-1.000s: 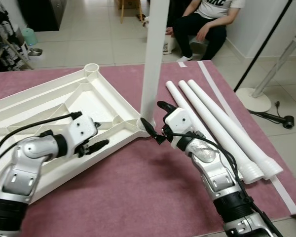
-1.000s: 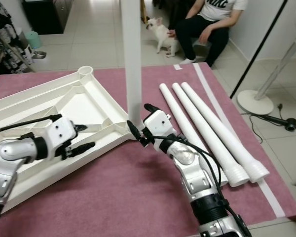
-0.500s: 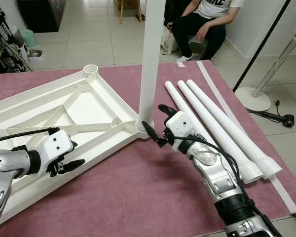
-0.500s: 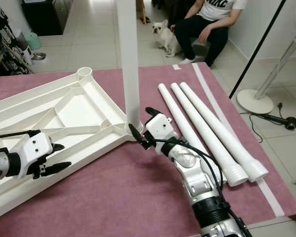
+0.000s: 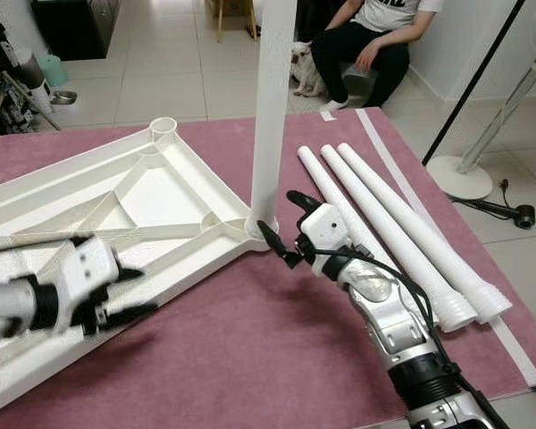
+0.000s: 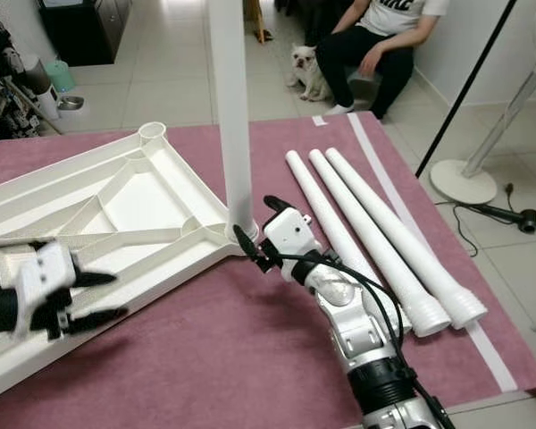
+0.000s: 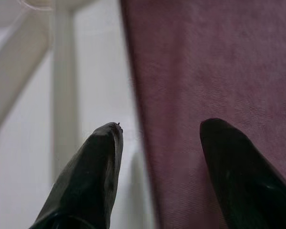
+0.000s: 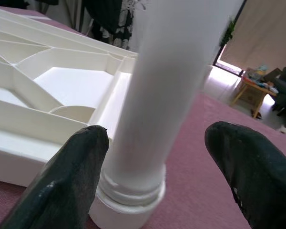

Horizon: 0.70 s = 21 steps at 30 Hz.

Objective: Building children table

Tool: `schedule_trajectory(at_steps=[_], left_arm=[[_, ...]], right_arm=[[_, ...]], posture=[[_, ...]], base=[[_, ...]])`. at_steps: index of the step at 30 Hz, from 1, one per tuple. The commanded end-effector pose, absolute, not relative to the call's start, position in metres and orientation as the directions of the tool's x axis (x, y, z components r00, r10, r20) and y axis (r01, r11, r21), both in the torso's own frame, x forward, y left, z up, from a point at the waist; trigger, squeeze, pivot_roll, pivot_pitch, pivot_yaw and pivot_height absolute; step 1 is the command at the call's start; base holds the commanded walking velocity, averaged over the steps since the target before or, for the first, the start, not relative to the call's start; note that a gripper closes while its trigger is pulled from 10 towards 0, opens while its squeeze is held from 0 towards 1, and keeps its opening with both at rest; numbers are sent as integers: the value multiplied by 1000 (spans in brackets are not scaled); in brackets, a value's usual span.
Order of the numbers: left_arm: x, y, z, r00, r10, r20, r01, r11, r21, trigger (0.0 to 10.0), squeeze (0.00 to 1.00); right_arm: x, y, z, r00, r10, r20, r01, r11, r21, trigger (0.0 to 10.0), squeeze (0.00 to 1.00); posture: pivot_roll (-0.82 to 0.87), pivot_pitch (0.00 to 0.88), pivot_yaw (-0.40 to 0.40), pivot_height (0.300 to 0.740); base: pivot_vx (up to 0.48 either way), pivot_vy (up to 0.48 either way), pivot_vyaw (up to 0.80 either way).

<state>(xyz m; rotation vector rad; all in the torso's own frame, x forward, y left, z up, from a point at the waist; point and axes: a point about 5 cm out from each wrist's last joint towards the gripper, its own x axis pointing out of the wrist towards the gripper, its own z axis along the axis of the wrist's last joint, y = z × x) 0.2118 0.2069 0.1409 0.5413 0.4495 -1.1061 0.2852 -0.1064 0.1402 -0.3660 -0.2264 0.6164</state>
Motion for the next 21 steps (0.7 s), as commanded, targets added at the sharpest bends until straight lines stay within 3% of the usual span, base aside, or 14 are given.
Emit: schedule_trajectory(at_steps=[1,6,9,10,11,12,14,15,21], left_arm=[[214,203,135,423,-680,-598,904,364,225,10000,0],[232,199,123,529,-621,-578,842,471,265,10000,0],[234,199,122,545,-606,-579,830,486,273,10000,0],[234,198,121,549,-600,-582,827,491,273,6745,0],[235,198,119,551,-595,-585,825,494,275,6745,0],[235,198,118,558,-585,-589,819,502,277,2784,0],[235,198,118,558,-585,-589,819,502,277,2784,0],[235,199,117,562,-573,-596,815,507,281,0,0],[235,202,111,572,-538,-619,804,515,296,0,0]], right_arm=[[285,-107,138,799,594,95,-516,758,-398,10000,0],[287,-107,139,798,595,98,-515,758,-400,10000,0],[287,-107,140,798,594,99,-515,758,-400,10000,0],[287,-108,140,799,593,100,-513,759,-401,10000,0],[286,-108,140,799,592,100,-512,759,-401,10000,0],[286,-108,140,800,591,101,-511,760,-401,10000,0],[286,-108,140,800,591,101,-511,760,-401,10000,0],[285,-109,140,802,589,101,-509,762,-401,10000,0],[284,-109,139,805,585,100,-507,765,-397,10000,0]], posture=[[35,0,48,740],[31,0,45,740],[30,0,45,740],[26,0,48,740],[26,0,48,740],[22,0,51,740],[22,0,51,740],[22,0,53,740],[21,0,55,740]], base=[[0,0,0],[0,0,0],[0,0,0],[0,0,0],[0,0,0],[0,0,0],[0,0,0],[0,0,0],[0,0,0]])
